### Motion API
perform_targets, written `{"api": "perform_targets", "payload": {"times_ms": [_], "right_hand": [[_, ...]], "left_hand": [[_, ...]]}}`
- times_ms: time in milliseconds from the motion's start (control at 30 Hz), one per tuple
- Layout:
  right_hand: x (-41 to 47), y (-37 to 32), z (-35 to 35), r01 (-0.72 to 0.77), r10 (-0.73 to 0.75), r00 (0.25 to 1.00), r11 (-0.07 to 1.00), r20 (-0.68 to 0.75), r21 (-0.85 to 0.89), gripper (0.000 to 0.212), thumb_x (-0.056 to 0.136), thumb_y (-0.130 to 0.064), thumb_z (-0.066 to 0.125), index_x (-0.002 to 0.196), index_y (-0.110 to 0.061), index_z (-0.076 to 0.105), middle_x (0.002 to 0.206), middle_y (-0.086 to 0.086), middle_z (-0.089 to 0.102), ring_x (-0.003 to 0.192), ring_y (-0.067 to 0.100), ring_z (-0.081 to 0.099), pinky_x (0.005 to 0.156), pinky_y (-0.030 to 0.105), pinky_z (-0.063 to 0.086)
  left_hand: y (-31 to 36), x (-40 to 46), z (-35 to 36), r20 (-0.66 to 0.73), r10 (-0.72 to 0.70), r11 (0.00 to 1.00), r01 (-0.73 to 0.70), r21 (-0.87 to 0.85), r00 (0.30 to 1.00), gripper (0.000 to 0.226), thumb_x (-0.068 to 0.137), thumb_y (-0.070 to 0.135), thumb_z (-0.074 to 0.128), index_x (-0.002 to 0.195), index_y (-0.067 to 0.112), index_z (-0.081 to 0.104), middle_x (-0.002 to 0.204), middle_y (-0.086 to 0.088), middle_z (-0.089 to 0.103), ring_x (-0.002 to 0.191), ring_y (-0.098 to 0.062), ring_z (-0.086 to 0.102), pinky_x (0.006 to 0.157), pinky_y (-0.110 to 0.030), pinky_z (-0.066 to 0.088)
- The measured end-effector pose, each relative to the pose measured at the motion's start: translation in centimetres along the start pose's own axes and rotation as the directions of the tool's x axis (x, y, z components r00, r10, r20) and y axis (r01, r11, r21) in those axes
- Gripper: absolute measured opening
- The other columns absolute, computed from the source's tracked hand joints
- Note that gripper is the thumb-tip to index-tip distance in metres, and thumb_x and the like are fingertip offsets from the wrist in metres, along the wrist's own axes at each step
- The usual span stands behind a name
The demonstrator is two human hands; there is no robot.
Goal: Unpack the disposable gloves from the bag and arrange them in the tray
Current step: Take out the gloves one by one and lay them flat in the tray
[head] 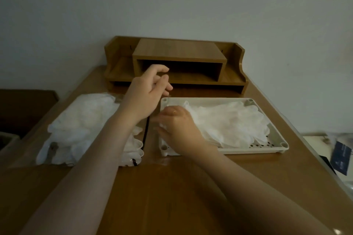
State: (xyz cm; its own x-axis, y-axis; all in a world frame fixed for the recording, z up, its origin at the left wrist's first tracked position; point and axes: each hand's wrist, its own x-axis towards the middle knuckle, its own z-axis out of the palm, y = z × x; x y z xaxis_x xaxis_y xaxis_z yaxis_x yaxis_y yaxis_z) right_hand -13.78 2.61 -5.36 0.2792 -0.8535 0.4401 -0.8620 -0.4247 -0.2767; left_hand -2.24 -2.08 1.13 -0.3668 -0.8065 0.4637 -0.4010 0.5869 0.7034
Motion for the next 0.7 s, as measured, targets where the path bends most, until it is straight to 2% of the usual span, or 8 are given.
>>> {"api": "perform_targets", "payload": {"times_ms": [133, 233, 333, 400, 500, 567, 633, 700], "right_hand": [[1.3, -1.7, 2.4, -0.200, 0.197, 0.926, 0.980, 0.321, -0.025, 0.030, 0.095, -0.040, 0.050, 0.114, -0.025, 0.066, 0.115, 0.000, 0.062, 0.130, 0.024, 0.034, 0.114, 0.053, 0.009], [2.1, -2.1, 3.5, -0.287, 0.232, 0.876, 0.955, 0.423, 0.072, 0.027, 0.094, -0.040, 0.050, 0.101, -0.022, 0.069, 0.104, 0.001, 0.063, 0.121, 0.026, 0.042, 0.108, 0.056, 0.023], [2.4, -2.0, 3.4, -0.369, 0.268, 0.897, 0.893, 0.352, 0.259, 0.020, 0.092, -0.030, 0.056, 0.080, -0.017, 0.066, 0.082, 0.000, 0.065, 0.090, 0.023, 0.059, 0.091, 0.049, 0.045], [2.2, -2.1, 2.1, -0.449, 0.357, 0.892, 0.779, 0.279, 0.439, 0.021, 0.095, -0.023, 0.053, 0.083, -0.009, 0.064, 0.075, 0.005, 0.062, 0.070, 0.020, 0.058, 0.074, 0.038, 0.051], [2.0, -2.1, 0.0, -0.439, 0.446, 0.877, 0.597, 0.177, 0.671, 0.022, 0.097, -0.016, 0.046, 0.088, -0.007, 0.064, 0.079, 0.012, 0.063, 0.068, 0.025, 0.058, 0.065, 0.036, 0.049], [2.0, -1.8, -1.2, -0.401, 0.488, 0.863, 0.501, 0.132, 0.767, 0.022, 0.095, -0.009, 0.046, 0.079, -0.013, 0.061, 0.073, 0.003, 0.060, 0.065, 0.013, 0.054, 0.063, 0.028, 0.046], [2.0, -1.2, -2.4, -0.381, 0.514, 0.848, 0.416, 0.132, 0.826, 0.022, 0.094, -0.011, 0.048, 0.075, -0.013, 0.059, 0.070, 0.002, 0.056, 0.066, 0.015, 0.052, 0.065, 0.030, 0.043], [2.0, -0.7, -4.0, -0.334, 0.513, 0.848, 0.319, 0.135, 0.887, 0.023, 0.095, -0.014, 0.049, 0.075, -0.011, 0.059, 0.068, 0.004, 0.056, 0.063, 0.018, 0.052, 0.065, 0.032, 0.045]], "left_hand": [[-1.1, -0.5, -1.0, -0.001, -0.017, 0.999, 0.017, -0.034, 1.000, 0.024, 0.099, 0.025, 0.041, 0.117, 0.017, 0.055, 0.090, 0.012, 0.065, 0.082, 0.001, 0.064, 0.079, -0.017, 0.050], [-1.4, -0.7, -1.6, 0.056, -0.044, 0.998, 0.046, -0.039, 0.997, 0.025, 0.099, 0.028, 0.042, 0.113, 0.018, 0.058, 0.091, 0.011, 0.066, 0.081, 0.001, 0.063, 0.080, -0.016, 0.049], [-1.7, -0.8, -2.2, 0.126, -0.082, 0.993, 0.092, -0.073, 0.989, 0.022, 0.098, 0.029, 0.044, 0.108, 0.021, 0.061, 0.091, 0.010, 0.068, 0.083, 0.000, 0.064, 0.084, -0.023, 0.050], [-2.1, -1.0, -2.5, 0.212, -0.126, 0.988, 0.142, -0.064, 0.969, 0.018, 0.095, 0.032, 0.048, 0.102, 0.024, 0.063, 0.090, 0.011, 0.069, 0.084, 0.000, 0.064, 0.087, -0.028, 0.051], [-2.5, -1.1, -2.8, 0.310, -0.139, 0.989, 0.146, 0.000, 0.940, 0.016, 0.085, 0.039, 0.063, 0.097, 0.028, 0.062, 0.096, 0.012, 0.067, 0.092, -0.003, 0.062, 0.089, -0.035, 0.051], [-2.1, -1.1, -2.8, 0.321, -0.118, 0.993, 0.115, 0.029, 0.940, 0.032, 0.077, 0.040, 0.071, 0.104, 0.028, 0.058, 0.104, 0.013, 0.061, 0.097, -0.002, 0.058, 0.087, -0.027, 0.050], [-1.5, -1.2, -2.6, 0.322, -0.098, 0.995, 0.094, 0.030, 0.942, 0.044, 0.072, 0.039, 0.076, 0.110, 0.030, 0.054, 0.106, 0.015, 0.058, 0.098, 0.000, 0.056, 0.085, -0.022, 0.049], [-0.7, -1.3, -2.2, 0.308, -0.069, 0.997, 0.076, -0.011, 0.949, 0.042, 0.073, 0.042, 0.075, 0.109, 0.032, 0.055, 0.104, 0.017, 0.059, 0.096, 0.001, 0.058, 0.085, -0.026, 0.050]]}}
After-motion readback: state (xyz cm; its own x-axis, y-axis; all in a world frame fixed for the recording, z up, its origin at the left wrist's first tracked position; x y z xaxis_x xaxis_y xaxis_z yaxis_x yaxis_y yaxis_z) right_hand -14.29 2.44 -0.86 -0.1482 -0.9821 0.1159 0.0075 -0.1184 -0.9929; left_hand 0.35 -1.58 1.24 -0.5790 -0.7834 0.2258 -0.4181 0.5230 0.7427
